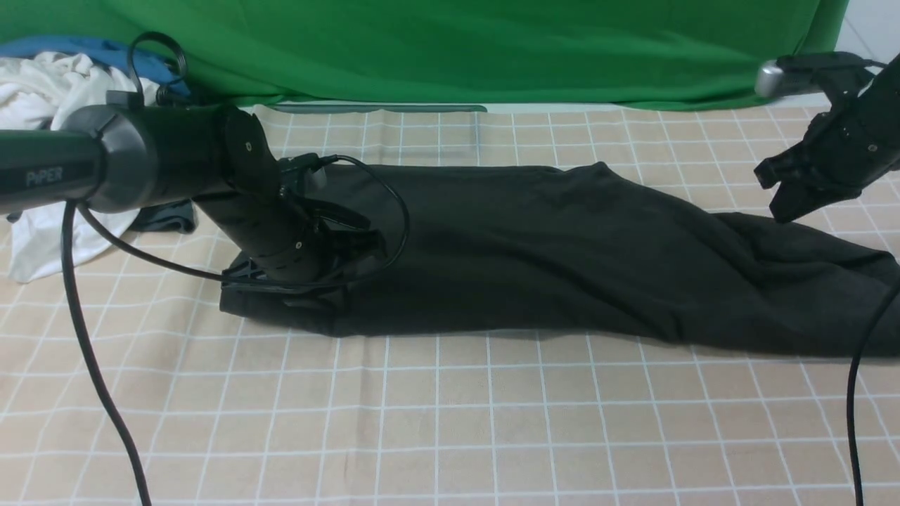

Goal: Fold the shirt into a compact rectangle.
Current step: 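Pull the folded dark garment lengthwise by its ends to straighten it flat on the table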

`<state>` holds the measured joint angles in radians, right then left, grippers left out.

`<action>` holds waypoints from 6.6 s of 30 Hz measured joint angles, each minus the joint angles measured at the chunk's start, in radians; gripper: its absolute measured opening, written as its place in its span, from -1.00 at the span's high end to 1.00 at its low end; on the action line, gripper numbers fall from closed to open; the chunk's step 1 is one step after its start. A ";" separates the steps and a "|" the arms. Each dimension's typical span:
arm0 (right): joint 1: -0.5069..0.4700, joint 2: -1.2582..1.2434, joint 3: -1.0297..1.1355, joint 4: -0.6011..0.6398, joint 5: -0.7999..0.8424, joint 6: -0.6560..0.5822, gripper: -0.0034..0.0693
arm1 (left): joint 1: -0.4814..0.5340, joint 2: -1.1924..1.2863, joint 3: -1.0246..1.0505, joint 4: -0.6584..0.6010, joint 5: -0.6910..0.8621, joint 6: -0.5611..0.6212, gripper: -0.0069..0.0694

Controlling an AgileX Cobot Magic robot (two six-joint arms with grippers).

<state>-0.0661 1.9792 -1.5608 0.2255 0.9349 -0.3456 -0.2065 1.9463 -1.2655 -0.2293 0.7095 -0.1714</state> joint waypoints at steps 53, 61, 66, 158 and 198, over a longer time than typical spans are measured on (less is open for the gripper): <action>-0.002 0.026 -0.013 -0.119 -0.298 -0.025 0.32 | -0.002 0.000 0.000 0.005 -0.010 0.003 0.79; -0.010 -0.003 -0.078 -0.176 -0.003 0.072 0.03 | -0.002 0.001 0.000 0.005 -0.006 0.004 0.79; -0.060 0.017 -0.042 -0.193 0.073 0.144 -0.07 | -0.002 0.002 -0.004 0.005 0.005 0.005 0.79; -0.038 -0.536 0.481 0.070 -0.071 -0.008 0.80 | 0.224 -0.214 0.214 0.083 -0.181 -0.132 -0.62; -0.273 -0.300 0.481 0.014 -0.120 0.084 -0.55 | 0.218 -0.337 0.216 0.274 0.099 -0.208 0.65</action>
<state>-0.3390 1.6787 -1.0799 0.2398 0.8145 -0.2619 0.0111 1.6095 -1.0496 0.0445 0.8083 -0.3794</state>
